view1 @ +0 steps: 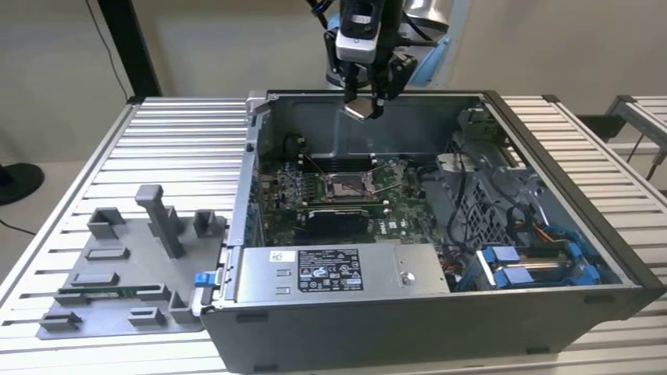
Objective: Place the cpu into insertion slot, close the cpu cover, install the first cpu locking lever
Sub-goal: 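Place the cpu into insertion slot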
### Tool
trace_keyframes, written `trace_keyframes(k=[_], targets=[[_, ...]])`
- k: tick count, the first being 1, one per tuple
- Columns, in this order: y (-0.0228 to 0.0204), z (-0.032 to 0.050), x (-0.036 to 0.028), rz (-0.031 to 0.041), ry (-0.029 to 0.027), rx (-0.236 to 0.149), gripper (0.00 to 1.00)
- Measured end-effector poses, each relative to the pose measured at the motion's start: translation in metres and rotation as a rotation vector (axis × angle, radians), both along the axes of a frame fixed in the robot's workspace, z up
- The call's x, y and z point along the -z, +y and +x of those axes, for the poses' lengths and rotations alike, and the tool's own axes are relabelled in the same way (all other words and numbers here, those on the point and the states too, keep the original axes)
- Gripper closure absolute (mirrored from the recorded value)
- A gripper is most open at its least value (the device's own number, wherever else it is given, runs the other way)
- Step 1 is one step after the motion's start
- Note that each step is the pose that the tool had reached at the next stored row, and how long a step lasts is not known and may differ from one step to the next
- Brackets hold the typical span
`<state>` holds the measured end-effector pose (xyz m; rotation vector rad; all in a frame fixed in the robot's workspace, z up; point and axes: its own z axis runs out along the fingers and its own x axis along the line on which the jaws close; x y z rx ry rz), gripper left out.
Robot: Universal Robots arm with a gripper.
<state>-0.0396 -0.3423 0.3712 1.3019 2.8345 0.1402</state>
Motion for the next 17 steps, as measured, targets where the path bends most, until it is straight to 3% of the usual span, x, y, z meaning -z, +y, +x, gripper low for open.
trace_keyframes(k=[17], targets=[[0.0000, 0.0000, 0.0001, 0.0000, 0.0009, 0.176, 1.00]])
